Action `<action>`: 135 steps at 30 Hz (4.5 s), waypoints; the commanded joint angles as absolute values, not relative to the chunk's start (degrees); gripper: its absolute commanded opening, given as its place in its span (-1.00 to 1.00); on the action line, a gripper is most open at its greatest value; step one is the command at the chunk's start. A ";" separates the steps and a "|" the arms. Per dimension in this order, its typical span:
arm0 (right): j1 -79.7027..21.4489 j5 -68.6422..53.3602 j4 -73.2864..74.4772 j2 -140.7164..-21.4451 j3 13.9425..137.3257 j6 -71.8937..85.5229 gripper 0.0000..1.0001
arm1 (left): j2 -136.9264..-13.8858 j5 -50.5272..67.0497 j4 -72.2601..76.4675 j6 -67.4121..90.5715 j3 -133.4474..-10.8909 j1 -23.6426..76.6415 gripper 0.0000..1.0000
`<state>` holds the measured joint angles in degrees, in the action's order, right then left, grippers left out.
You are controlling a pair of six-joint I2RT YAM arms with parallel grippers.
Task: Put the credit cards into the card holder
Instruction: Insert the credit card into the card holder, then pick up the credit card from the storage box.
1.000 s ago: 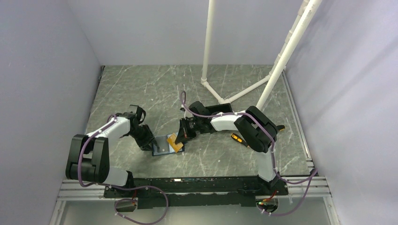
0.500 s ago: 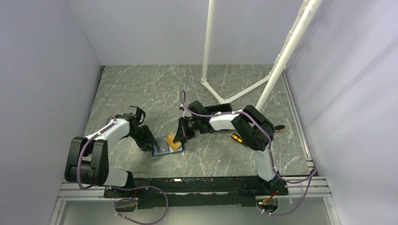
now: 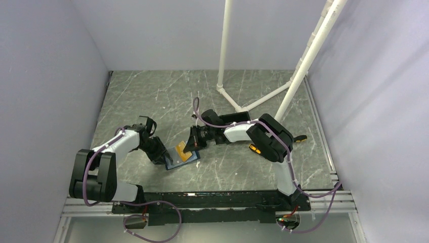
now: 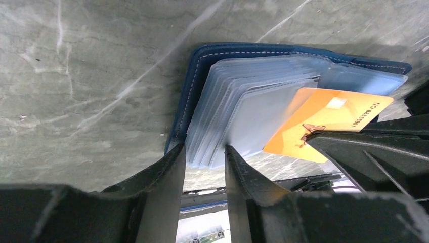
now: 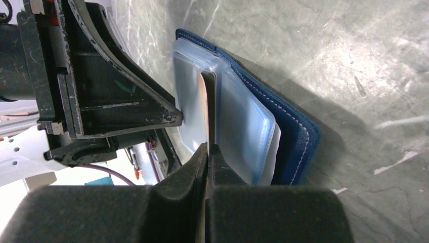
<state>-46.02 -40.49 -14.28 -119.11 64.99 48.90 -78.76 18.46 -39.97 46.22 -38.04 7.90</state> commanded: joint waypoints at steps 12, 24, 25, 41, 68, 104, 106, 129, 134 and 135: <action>-48.08 -34.64 -26.82 -119.43 60.04 50.82 -1.00 | -77.64 16.53 -41.04 46.83 -36.61 8.00 -0.24; -51.94 -15.68 3.35 -112.79 67.83 35.08 0.02 | -77.13 15.64 -41.10 46.87 -36.56 8.00 -0.24; -52.21 -15.15 4.33 -112.44 68.23 34.34 0.07 | -77.02 15.64 -41.13 46.99 -36.52 8.00 -0.24; -53.88 -31.15 -9.08 -115.72 70.15 33.72 0.22 | -76.68 15.03 -40.96 47.24 -36.35 8.00 -0.24; -55.51 -28.93 -8.90 -117.24 71.19 34.19 0.14 | -74.40 4.67 -42.33 52.97 -35.86 7.82 -0.68; -33.90 -7.36 24.86 -93.96 70.35 18.65 0.72 | -58.93 12.25 -47.04 37.66 -51.33 8.06 0.77; -32.22 -8.36 25.83 -96.67 71.26 20.30 0.75 | -59.37 12.65 -47.30 37.30 -51.19 8.09 0.78; -30.07 -20.78 18.48 -104.85 68.21 25.44 0.67 | -59.08 16.74 -42.44 37.84 -47.05 8.61 0.80; -29.89 -23.09 17.64 -104.96 68.14 25.97 0.53 | -58.84 16.79 -42.44 38.18 -46.60 8.61 0.81; -29.76 -23.58 17.52 -104.94 68.07 26.01 0.51 | -58.88 16.86 -42.37 38.21 -46.54 8.61 0.80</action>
